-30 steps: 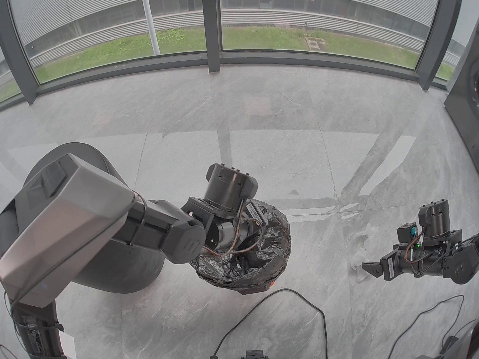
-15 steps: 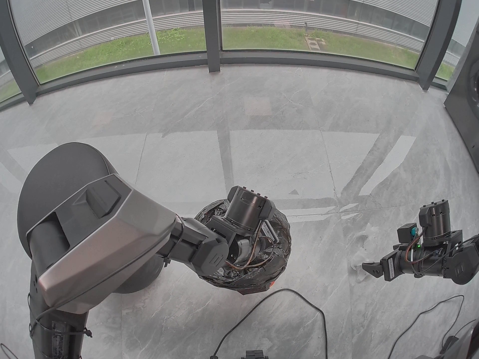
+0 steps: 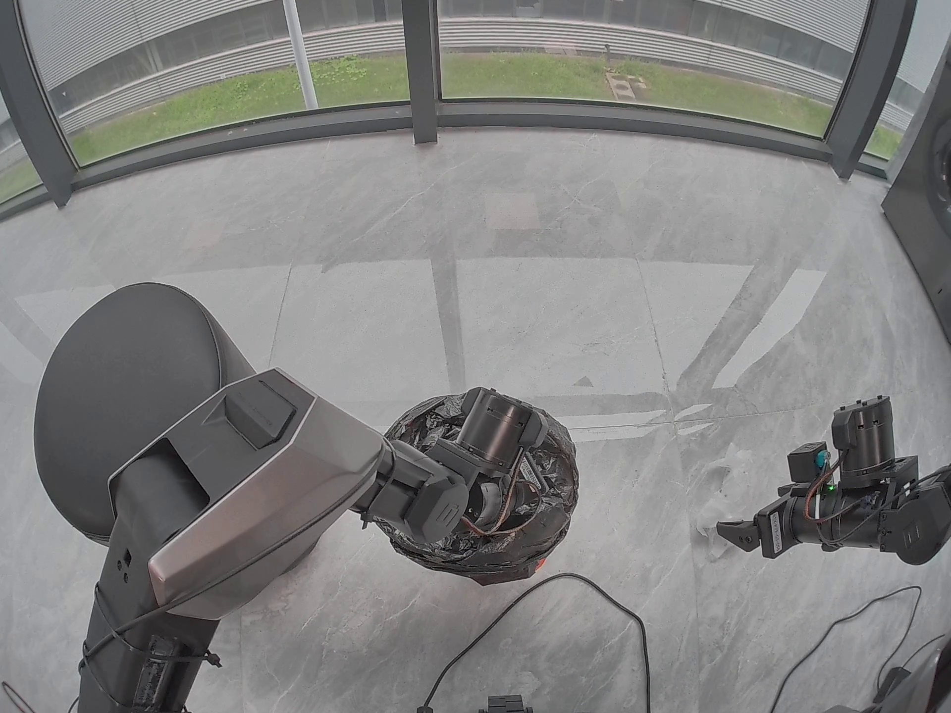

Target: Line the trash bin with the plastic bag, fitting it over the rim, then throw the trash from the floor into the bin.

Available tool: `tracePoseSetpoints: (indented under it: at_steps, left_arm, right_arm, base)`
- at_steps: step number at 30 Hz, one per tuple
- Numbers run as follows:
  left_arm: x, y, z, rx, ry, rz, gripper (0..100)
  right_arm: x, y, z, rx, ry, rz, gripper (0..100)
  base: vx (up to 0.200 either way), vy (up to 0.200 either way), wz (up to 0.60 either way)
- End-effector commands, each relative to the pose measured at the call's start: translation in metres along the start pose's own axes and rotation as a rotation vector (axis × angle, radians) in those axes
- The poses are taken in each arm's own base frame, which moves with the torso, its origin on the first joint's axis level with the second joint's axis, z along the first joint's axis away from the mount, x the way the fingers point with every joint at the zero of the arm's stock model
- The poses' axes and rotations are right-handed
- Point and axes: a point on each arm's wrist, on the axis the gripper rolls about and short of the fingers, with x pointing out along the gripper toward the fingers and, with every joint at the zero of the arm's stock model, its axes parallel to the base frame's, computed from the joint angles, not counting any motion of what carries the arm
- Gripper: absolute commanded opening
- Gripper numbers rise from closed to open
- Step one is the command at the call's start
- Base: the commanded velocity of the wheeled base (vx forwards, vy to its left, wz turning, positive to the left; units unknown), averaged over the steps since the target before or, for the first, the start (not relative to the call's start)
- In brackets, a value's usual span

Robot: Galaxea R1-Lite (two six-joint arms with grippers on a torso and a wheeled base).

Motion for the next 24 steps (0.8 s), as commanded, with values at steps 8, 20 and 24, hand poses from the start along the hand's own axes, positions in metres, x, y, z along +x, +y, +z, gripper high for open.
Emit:
tracePoseSetpoints:
  at_steps: [8,20,24]
  left_arm:
    - [0.005,-0.002,0.005,-0.013,-0.014,-0.006,0]
    - [-0.033,-0.016,0.026,-0.033,-0.048,-0.052,0]
    - [-0.034,-0.013,0.031,-0.04,-0.052,-0.038,0]
  right_arm:
    - [0.0,0.0,0.0,-0.002,0.001,0.002,100]
    - [0.0,0.0,0.0,-0.002,0.001,0.002,100]
    - [0.0,0.0,0.0,-0.002,0.001,0.002,100]
  base:
    - [0.0,0.0,0.0]
    - [0.0,0.0,0.0]
    - [0.0,0.0,0.0]
